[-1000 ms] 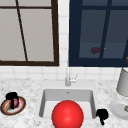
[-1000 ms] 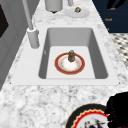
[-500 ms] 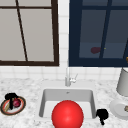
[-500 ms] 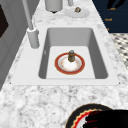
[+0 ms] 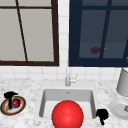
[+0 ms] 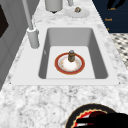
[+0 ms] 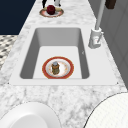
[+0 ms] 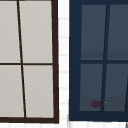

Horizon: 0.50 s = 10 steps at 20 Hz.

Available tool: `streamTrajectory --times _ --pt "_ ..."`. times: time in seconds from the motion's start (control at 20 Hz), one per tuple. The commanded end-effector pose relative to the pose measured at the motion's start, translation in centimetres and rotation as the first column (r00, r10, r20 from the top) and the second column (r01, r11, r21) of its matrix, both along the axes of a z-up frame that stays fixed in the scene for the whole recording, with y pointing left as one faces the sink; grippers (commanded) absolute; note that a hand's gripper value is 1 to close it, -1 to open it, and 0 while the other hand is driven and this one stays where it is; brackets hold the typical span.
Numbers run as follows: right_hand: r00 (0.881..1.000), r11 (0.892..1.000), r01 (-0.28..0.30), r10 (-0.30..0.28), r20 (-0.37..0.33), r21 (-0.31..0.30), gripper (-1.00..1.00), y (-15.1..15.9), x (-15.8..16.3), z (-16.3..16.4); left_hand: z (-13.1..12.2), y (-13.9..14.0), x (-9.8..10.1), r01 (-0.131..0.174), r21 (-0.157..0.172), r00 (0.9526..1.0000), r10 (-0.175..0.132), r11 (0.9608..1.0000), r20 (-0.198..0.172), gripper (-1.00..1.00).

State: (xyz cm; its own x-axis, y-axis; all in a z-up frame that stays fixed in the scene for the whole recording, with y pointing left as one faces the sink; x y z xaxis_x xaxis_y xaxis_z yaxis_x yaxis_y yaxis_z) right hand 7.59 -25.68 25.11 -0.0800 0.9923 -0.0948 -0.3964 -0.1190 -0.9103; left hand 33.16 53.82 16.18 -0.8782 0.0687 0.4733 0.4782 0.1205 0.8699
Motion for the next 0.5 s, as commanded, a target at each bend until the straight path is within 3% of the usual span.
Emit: streamTrajectory --times 0.0,0.15,0.25,0.45 --pt "1.000 1.000 0.000 0.000 0.000 0.000 0.00 0.00 0.00 0.00 1.17 0.18 0.14 -0.006 0.006 0.9997 0.006 1.0000 -0.022 -1.00" --pt "1.000 1.000 0.000 0.000 0.000 0.000 0.00 0.00 0.00 0.00 1.37 0.62 0.27 -0.008 0.002 0.9991 0.008 1.0000 -0.041 -1.00" --pt "1.000 1.000 0.000 0.000 0.000 0.000 0.00 0.00 0.00 0.00 1.16 0.38 0.21 -0.002 0.003 1.0000 0.002 1.0000 -0.008 -1.00" --pt "1.000 1.000 0.000 0.000 0.000 0.000 0.00 0.00 0.00 0.00 1.64 -0.01 0.13 0.009 0.005 0.9999 -0.009 0.9999 0.004 -1.00"
